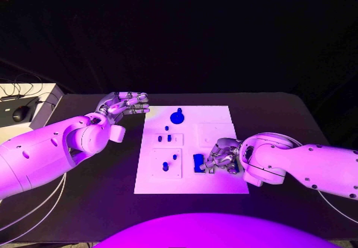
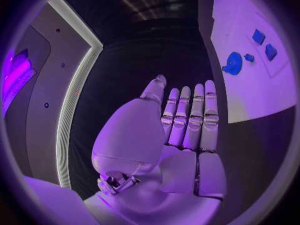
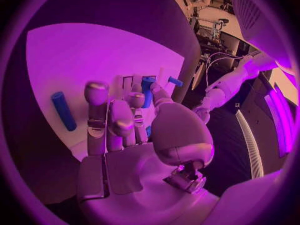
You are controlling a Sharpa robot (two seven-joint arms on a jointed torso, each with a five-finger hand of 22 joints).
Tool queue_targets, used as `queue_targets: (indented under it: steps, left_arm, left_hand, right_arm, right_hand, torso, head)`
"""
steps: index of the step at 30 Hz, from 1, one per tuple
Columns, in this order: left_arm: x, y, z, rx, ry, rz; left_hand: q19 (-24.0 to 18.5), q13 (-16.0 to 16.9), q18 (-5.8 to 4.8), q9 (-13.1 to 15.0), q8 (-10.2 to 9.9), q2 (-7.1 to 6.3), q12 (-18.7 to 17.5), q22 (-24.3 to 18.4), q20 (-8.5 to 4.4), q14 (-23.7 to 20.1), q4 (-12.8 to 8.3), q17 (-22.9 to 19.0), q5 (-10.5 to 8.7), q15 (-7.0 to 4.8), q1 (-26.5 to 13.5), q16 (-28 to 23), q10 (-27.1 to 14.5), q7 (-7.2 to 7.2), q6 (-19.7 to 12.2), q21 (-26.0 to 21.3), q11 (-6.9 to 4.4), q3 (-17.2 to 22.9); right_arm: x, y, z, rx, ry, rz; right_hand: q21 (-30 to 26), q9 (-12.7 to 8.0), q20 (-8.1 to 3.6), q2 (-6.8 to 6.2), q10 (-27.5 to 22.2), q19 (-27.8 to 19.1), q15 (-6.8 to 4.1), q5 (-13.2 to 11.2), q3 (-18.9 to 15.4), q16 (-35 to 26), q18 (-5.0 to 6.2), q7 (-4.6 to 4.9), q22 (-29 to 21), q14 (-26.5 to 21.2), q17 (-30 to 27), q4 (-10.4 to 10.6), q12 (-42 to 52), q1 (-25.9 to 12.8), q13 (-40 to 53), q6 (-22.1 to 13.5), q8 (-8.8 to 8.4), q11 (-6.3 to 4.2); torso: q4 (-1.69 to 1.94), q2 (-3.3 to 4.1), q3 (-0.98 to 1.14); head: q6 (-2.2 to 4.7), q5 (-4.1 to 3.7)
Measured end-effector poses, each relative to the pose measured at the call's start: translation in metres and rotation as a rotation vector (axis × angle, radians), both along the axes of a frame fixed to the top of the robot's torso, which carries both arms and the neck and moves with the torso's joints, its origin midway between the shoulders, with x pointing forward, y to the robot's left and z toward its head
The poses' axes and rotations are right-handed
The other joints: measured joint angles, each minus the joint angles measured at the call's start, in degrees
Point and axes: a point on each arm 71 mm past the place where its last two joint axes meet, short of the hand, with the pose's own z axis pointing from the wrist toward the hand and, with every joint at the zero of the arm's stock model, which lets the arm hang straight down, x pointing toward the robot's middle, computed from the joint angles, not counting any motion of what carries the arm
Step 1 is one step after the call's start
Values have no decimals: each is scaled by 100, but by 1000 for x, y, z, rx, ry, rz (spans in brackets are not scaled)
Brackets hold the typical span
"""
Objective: Assemble the parts on the task board
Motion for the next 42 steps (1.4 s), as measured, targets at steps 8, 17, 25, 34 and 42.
queue_targets:
  steps: [8,17,25,34,42]
  left_arm:
    - [0,0,0,0,1,0]
    - [0,0,0,0,1,-1]
    - [0,-2,0,-2,2,-3]
    - [1,-1,0,-4,-3,-3]
    - [1,0,0,-6,-6,-4]
  left_hand:
    - [0,0,0,0,0,0,0,0,0,0,0,0,0,0,0,0,0,0,0,0,0,0]
    - [-82,0,0,0,0,0,0,-16,19,0,24,0,0,0,0,0,0,0,0,0,0,24]
    - [-82,0,0,0,0,0,0,-16,19,0,40,6,0,0,0,0,0,0,0,0,0,7]
    - [-82,0,0,0,0,0,0,-15,19,0,72,12,0,0,0,0,42,0,0,0,-1,-25]
    - [-82,0,1,0,0,0,0,-15,19,0,95,12,0,0,0,0,42,0,0,0,-1,-49]
  right_arm:
    - [-4,-3,1,25,13,-4]
    - [-4,-24,12,80,6,-48]
    - [7,-66,25,62,-2,-119]
    - [8,-100,24,-12,30,-115]
    - [2,-108,24,-91,38,-68]
  right_hand:
    - [0,6,1,-234,0,-1,0,-94,-24,0,0,0,-1,0,0,108,0,-86,-1,0,0,0]
    - [0,-1,3,-271,0,-2,0,-94,-9,0,-1,0,-1,0,15,184,0,-75,21,0,0,0]
    - [85,-41,4,-267,0,-3,0,-116,-9,0,-1,0,3,0,34,184,67,-72,90,0,-46,1]
    - [89,-65,4,-197,-1,-4,0,-116,-52,0,0,21,3,0,50,142,38,-10,76,20,-89,1]
    - [116,-96,5,-151,-1,-4,0,-116,-89,0,0,12,2,0,61,248,14,-57,76,29,-134,1]
  torso:
    - [-4,0,4]
    - [-1,2,4]
    - [-4,-3,-1]
    - [-14,-7,8]
    - [-14,-7,4]
  head:
    - [0,0]
    - [0,-38]
    - [0,-90]
    - [0,-219]
    - [0,-246]
